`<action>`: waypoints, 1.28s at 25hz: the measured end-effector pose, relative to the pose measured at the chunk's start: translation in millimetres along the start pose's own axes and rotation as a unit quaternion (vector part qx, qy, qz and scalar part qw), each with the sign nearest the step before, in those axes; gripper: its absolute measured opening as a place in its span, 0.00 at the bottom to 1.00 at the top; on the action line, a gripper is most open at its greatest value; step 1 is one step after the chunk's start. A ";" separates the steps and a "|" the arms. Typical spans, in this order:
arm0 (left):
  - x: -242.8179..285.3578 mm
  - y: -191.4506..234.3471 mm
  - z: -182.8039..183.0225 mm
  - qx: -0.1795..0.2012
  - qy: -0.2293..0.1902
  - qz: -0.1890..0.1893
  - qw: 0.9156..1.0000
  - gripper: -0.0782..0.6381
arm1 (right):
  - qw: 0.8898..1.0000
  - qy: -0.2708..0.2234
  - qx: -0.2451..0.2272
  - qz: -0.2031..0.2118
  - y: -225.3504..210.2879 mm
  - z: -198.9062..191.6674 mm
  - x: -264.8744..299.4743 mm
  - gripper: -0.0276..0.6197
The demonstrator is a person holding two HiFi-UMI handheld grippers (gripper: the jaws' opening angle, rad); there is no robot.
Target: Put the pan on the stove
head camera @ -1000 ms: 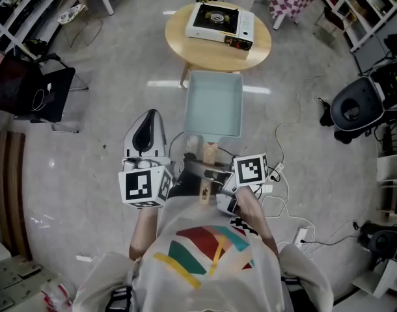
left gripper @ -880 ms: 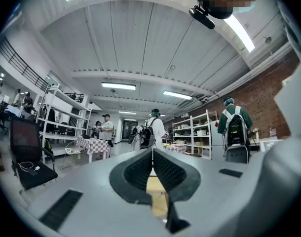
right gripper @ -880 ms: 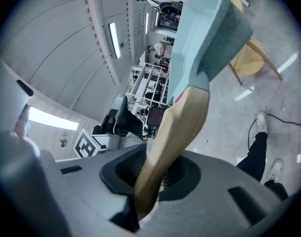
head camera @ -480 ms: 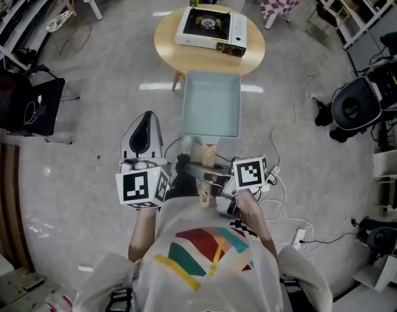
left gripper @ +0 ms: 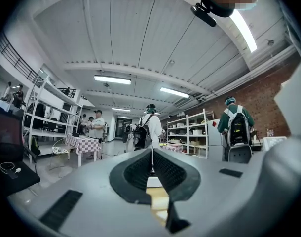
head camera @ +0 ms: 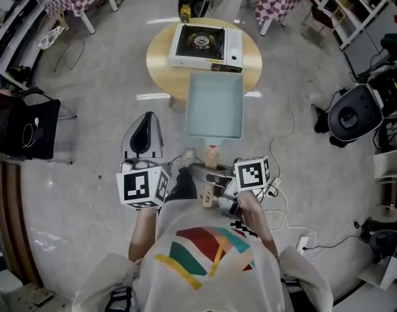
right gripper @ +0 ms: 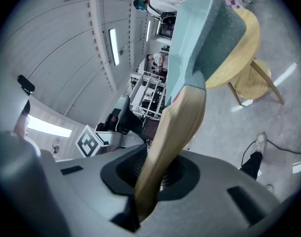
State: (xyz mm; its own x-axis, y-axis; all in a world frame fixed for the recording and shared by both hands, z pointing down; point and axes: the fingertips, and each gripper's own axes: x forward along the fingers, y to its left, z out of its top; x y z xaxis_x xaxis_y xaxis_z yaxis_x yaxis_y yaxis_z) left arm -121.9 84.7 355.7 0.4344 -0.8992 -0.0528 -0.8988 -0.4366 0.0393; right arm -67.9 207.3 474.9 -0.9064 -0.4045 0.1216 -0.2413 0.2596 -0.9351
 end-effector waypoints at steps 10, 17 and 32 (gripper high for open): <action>112.2 28.0 7.2 0.006 -0.002 -0.027 1.000 0.12 | 1.000 -0.010 0.013 -0.009 -22.6 100.6 25.2 0.11; 175.5 62.5 16.7 0.026 -0.019 -0.038 0.999 0.12 | 0.999 -0.020 0.013 -0.022 -43.8 158.1 49.9 0.11; 272.7 87.5 7.2 0.036 -0.007 -0.079 0.996 0.12 | 0.998 -0.043 0.022 -0.033 -64.5 240.4 83.6 0.11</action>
State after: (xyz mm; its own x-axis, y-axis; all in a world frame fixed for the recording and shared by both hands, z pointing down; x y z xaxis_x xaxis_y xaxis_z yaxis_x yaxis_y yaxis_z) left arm -82.5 -198.5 337.6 0.5708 -0.8184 -0.0668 -0.8211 -0.5692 -0.0424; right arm -44.7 -54.0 465.4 -0.8555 -0.4935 0.1567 -0.2831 0.1925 -0.9396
